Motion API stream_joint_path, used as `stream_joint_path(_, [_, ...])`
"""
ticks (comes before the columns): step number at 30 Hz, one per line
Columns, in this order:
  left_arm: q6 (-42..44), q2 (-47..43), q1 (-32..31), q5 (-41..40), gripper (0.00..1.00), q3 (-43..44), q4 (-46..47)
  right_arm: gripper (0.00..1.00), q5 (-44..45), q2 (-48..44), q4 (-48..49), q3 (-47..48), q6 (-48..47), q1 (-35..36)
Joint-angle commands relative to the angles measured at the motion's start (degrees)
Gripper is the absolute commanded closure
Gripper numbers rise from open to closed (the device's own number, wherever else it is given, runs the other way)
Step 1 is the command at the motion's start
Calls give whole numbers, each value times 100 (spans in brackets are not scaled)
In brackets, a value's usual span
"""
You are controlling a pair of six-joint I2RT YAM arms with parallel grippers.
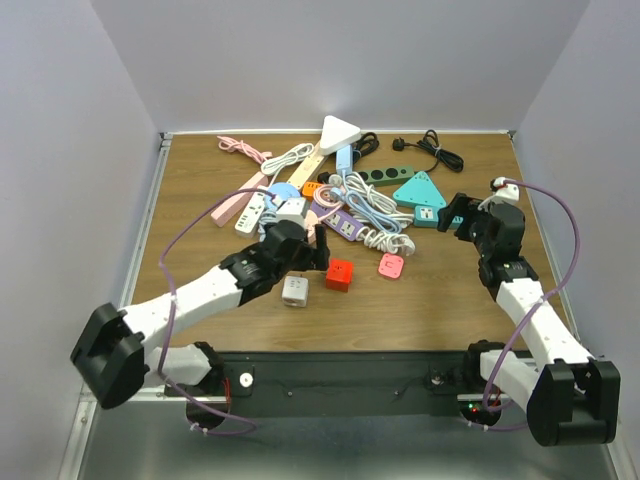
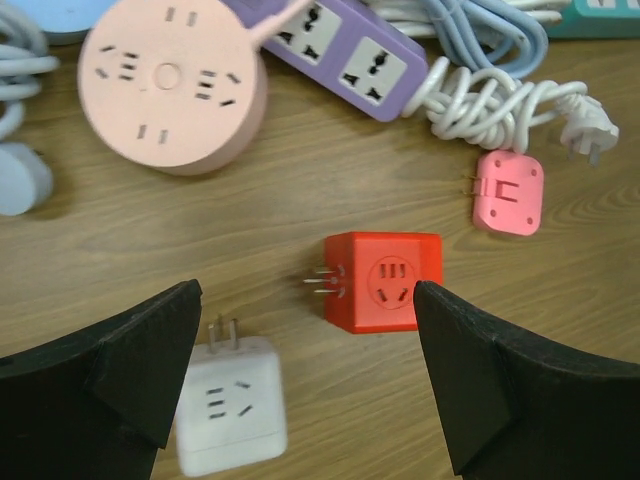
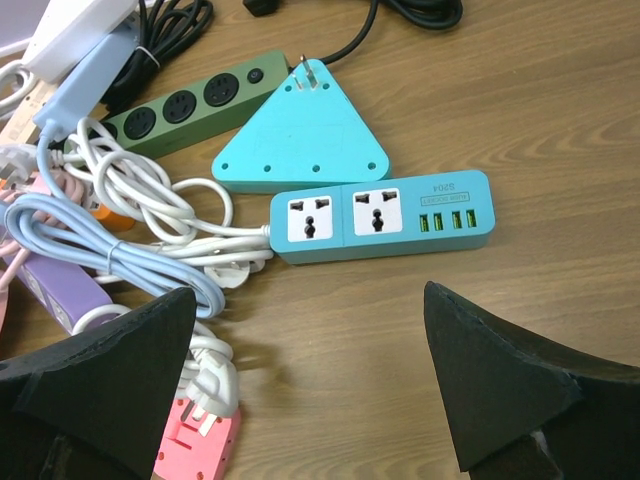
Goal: Insert the plug
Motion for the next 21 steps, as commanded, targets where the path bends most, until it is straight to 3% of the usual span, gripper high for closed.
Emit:
stream_joint_path(1, [-231,679,-439,-4,1,671,274,0,168,-24,35,208,42,42])
stream_joint_path(21, [-443,2324,-1038,49,2,1339,283,0,186,82,-44,252,95,50])
